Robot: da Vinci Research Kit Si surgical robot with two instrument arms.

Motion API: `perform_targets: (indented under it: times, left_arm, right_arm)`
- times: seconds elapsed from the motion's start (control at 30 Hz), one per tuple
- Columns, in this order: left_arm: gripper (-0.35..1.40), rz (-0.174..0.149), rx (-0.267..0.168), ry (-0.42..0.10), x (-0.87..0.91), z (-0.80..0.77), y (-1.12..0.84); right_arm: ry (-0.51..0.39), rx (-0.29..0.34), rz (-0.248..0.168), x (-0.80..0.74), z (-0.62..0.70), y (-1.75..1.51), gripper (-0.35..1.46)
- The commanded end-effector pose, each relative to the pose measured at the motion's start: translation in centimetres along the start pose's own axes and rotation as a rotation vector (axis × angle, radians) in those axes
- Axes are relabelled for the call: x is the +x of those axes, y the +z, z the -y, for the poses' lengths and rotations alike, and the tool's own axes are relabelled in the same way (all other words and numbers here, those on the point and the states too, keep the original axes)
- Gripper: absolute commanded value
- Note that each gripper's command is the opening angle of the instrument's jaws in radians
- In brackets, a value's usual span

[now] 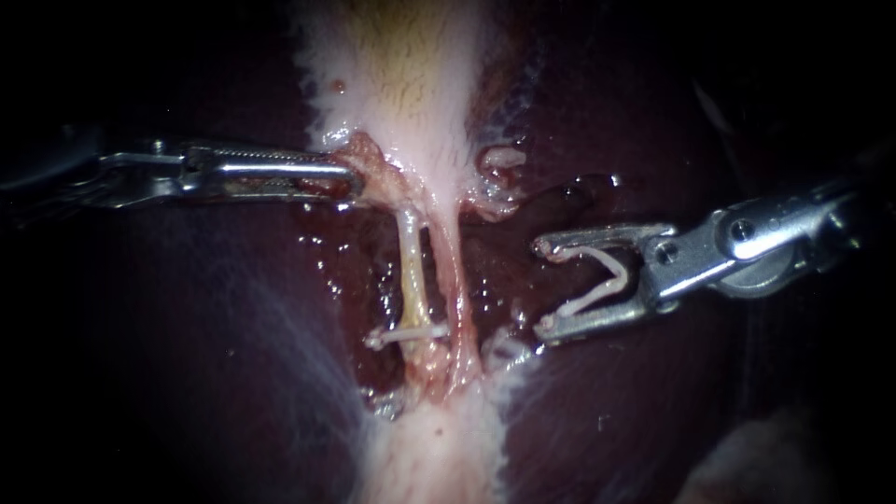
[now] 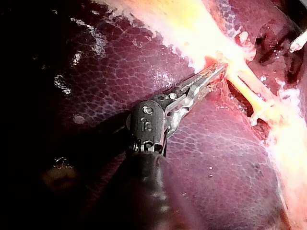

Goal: Clipping second clip left tube

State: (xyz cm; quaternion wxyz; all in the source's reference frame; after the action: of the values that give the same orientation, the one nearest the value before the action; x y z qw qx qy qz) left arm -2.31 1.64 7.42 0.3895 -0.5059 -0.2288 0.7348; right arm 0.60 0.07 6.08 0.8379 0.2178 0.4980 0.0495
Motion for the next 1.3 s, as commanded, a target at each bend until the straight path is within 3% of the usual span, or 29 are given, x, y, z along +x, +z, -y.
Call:
perform_targets:
  times: [0.03, 0.2, 0.37, 0.6, 0.77, 1.03, 1.3]
  left_arm:
    - [-0.35, 0.000, -0.001, 0.000, 0.00, -0.01, -0.01]
    - [-0.35, 0.003, -0.007, -0.002, 0.04, -0.09, -0.16]
    - [-0.35, 0.004, -0.010, -0.011, 0.18, -0.18, -0.43]
    - [-0.35, -0.032, -0.009, -0.026, 0.48, -0.40, -0.85]
    - [-0.35, -0.044, -0.008, -0.026, 0.55, -0.49, -0.90]
    - [-0.35, -0.045, -0.007, -0.025, 0.55, -0.51, -0.90]
    - [-0.35, -0.045, -0.006, -0.025, 0.54, -0.51, -0.89]
  right_arm:
    - [0.000, 0.000, 0.000, 0.00, 0.00, -0.01, 0.50]
    - [0.000, 0.003, -0.001, 0.00, 0.00, -0.01, 0.50]
    - [0.000, 0.003, -0.001, 0.00, 0.00, -0.01, 0.50]
    - [0.000, 0.003, -0.001, 0.00, 0.00, -0.01, 0.50]
    - [0.000, 0.006, -0.001, 0.00, 0.00, -0.01, 0.50]
    - [0.000, 0.009, -0.001, 0.02, 0.01, 0.00, 0.50]
    - [0.027, 0.057, -0.009, 0.20, 0.08, 0.28, 0.50]
